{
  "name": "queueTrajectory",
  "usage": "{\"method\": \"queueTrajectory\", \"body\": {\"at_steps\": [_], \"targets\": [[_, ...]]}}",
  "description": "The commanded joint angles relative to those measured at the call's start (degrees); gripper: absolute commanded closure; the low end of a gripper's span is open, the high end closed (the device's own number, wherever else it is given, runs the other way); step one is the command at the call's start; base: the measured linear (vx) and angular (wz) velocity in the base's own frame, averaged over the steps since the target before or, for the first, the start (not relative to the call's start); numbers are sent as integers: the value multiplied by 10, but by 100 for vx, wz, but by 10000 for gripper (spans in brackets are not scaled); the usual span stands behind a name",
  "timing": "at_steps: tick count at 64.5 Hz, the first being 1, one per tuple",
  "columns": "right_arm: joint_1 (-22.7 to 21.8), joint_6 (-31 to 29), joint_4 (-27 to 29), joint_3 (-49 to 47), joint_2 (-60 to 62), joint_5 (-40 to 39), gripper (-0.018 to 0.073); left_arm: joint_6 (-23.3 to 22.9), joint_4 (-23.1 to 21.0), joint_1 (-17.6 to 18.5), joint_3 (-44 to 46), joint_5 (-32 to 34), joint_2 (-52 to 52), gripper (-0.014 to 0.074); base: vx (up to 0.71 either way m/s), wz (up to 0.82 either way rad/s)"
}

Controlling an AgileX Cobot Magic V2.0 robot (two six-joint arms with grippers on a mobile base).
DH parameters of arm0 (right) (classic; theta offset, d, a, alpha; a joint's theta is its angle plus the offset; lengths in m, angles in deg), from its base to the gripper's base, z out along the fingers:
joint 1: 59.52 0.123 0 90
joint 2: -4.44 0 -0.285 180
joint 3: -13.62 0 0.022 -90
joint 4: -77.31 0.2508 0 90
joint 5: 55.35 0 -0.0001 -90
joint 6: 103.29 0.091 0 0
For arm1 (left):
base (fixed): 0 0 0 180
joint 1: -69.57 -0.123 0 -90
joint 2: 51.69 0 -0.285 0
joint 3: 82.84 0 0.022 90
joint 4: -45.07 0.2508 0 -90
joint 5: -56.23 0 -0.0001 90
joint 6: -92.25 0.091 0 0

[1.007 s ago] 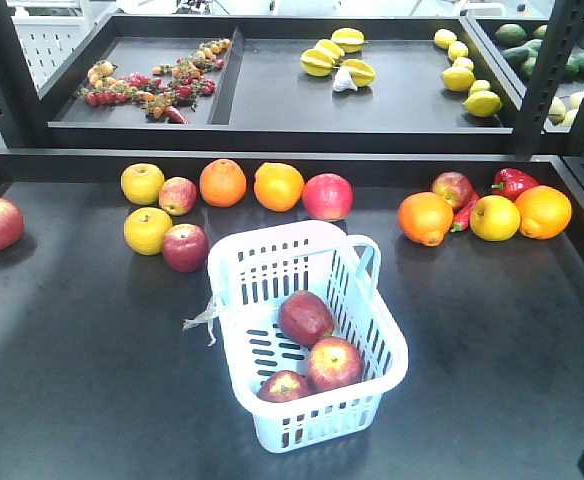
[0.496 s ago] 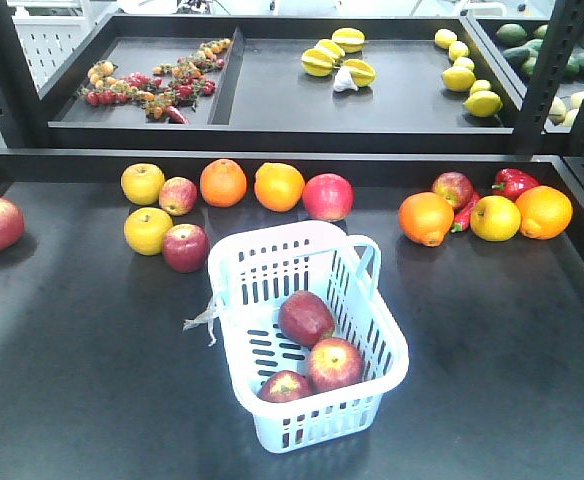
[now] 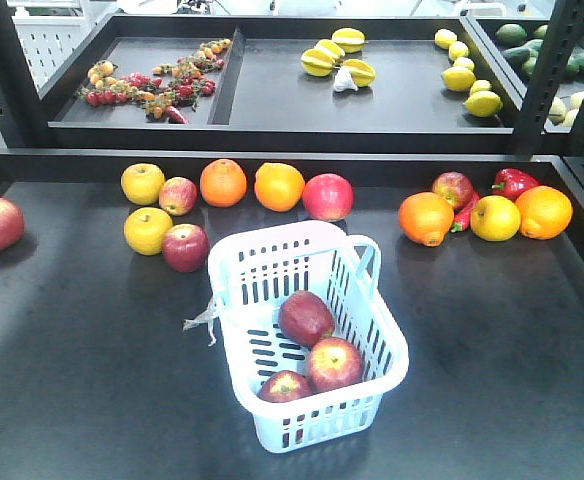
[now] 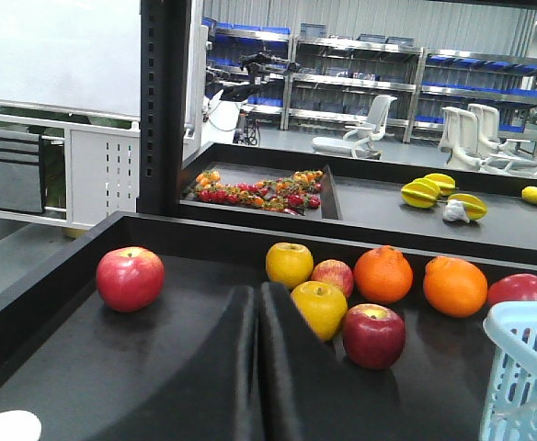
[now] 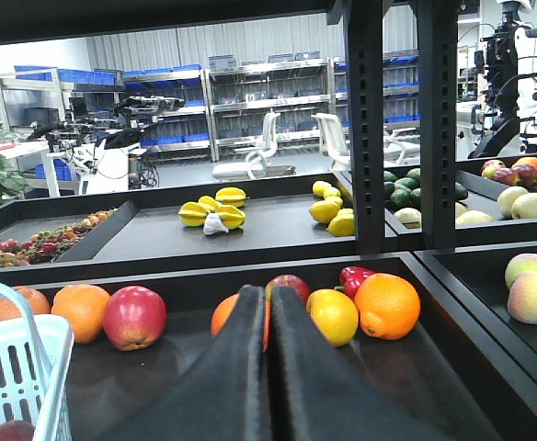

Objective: Pick three apples into basket with both arms

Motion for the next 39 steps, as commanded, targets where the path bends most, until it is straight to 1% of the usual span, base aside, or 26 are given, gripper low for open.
{"method": "queueTrajectory", "body": {"at_steps": [1,39], "targets": [[-3,-3,-1,8,6,-50,564,-3,-4,4,-14,43,8,603,0,0],[-3,-3,-1,8,6,-50,564,-3,-4,4,-14,43,8,603,0,0]]}}
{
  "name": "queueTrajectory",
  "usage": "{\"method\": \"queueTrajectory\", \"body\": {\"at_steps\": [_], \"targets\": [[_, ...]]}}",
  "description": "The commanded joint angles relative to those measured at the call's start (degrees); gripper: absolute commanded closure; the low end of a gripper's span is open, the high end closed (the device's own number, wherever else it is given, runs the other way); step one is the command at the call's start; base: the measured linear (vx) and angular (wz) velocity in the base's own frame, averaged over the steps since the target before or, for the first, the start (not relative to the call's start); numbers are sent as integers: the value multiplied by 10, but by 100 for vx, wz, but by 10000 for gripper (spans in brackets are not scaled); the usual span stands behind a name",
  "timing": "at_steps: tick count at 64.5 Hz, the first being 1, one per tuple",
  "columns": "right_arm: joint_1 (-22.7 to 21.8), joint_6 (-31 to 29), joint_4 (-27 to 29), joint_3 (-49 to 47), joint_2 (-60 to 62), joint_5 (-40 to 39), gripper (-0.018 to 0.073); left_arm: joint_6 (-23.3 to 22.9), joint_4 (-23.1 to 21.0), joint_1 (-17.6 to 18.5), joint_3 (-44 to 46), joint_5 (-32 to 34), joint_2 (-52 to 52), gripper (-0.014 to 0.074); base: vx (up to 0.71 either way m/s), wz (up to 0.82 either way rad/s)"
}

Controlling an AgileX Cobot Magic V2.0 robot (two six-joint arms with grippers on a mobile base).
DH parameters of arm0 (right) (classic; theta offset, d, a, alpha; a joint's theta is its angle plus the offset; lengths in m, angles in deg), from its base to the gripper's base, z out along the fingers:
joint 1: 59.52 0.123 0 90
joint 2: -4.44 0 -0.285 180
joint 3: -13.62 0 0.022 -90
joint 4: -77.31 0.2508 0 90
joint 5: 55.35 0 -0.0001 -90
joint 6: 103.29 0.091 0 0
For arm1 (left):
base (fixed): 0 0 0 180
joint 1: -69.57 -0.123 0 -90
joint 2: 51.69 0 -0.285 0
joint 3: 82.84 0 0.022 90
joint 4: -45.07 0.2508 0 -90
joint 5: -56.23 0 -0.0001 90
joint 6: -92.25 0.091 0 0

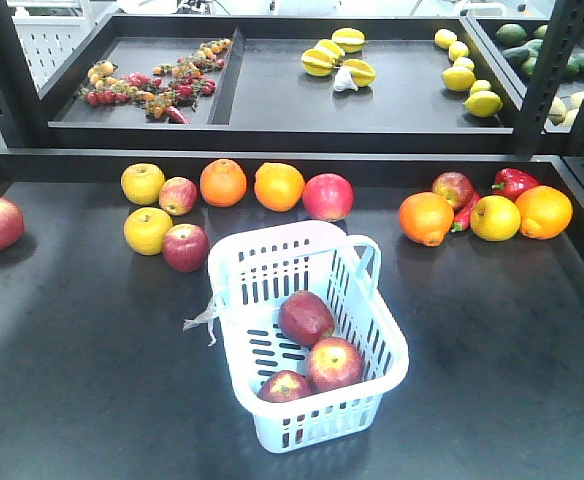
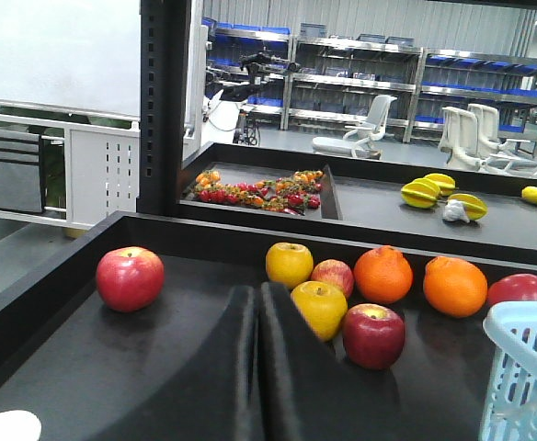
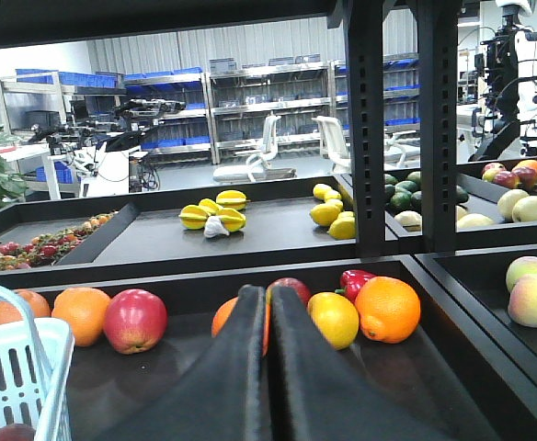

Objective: Pick three apples into basket with both arms

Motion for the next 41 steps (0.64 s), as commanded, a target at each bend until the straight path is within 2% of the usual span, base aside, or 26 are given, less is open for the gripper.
{"method": "queueTrajectory", "body": {"at_steps": [1,41], "targets": [[-3,-3,-1,8,6,-46,564,-3,-4,4,-14,43,8,603,0,0],[-3,-3,-1,8,6,-46,564,-3,-4,4,-14,43,8,603,0,0]]}}
